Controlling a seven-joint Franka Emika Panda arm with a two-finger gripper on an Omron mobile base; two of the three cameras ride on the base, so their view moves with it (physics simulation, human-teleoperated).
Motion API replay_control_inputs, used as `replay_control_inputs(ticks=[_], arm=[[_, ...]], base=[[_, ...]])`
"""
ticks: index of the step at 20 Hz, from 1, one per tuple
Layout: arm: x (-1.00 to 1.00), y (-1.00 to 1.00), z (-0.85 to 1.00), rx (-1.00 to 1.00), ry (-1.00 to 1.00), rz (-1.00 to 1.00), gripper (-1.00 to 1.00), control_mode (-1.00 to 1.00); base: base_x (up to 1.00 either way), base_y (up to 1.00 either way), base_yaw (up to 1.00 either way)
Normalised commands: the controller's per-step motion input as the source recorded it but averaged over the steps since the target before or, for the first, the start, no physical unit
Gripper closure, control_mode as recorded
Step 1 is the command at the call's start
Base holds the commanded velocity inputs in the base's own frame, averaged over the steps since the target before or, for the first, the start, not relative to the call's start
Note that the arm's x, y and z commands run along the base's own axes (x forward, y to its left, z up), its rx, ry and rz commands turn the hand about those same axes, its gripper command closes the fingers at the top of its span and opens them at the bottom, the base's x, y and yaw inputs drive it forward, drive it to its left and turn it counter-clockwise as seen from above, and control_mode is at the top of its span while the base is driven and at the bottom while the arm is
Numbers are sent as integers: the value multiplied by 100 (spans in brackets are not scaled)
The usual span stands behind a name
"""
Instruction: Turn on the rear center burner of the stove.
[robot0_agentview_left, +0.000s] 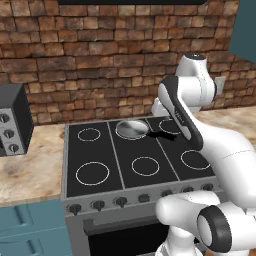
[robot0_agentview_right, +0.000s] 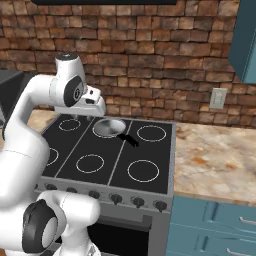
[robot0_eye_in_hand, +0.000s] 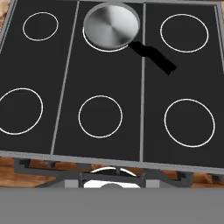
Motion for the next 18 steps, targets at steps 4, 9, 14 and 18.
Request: replay_control_inputs(ticks=[4,9,14,18], arm=[[0,0,0,0,0,0,-100,100],[0,0,0,0,0,0,-100,100],[0,0,0,0,0,0,-100,100],[0,0,0,0,0,0,-100,100]], base=[[-12,6,0],[-46,45,0],[-42,59,0],[-14,80,0]])
